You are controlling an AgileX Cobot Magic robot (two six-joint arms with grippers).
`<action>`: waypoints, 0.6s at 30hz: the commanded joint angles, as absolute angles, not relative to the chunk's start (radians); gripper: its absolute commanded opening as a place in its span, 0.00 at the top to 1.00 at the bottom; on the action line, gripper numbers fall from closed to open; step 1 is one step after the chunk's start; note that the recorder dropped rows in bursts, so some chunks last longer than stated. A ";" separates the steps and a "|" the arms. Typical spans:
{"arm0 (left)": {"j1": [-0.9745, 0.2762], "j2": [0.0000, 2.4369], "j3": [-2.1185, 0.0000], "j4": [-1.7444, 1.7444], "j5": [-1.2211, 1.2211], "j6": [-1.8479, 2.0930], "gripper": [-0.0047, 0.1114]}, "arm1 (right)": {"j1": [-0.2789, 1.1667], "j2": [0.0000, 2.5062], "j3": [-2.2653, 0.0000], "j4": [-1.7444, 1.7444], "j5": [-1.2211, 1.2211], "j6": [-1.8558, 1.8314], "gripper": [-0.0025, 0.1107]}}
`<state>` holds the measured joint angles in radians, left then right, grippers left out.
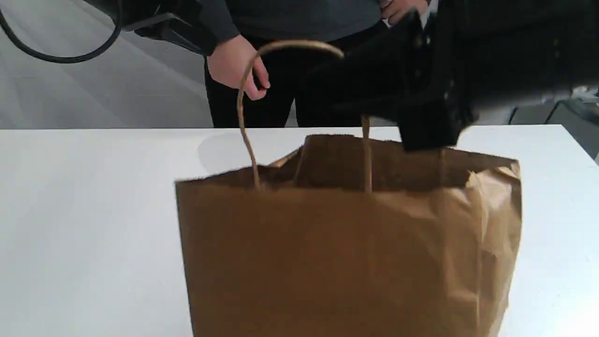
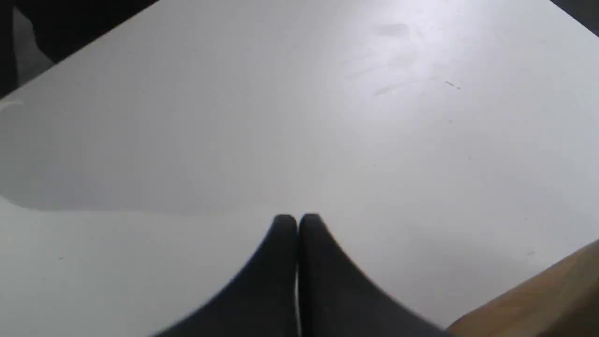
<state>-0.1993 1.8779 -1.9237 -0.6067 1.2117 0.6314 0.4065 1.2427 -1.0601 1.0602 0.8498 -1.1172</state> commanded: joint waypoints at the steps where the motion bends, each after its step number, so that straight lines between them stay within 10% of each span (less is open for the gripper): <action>1: -0.203 1.875 -1.930 -0.633 1.221 0.651 0.96 | 0.409 1.233 -1.009 1.073 0.841 -1.147 0.98; 18: -0.203 1.875 -1.930 -0.633 1.221 0.658 0.96 | 0.409 1.233 -0.998 1.089 0.879 -1.141 0.98</action>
<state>-0.1993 1.8779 -1.9237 -0.6184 1.2217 0.6464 0.4065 1.2422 -1.0037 1.0814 0.8707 -1.1418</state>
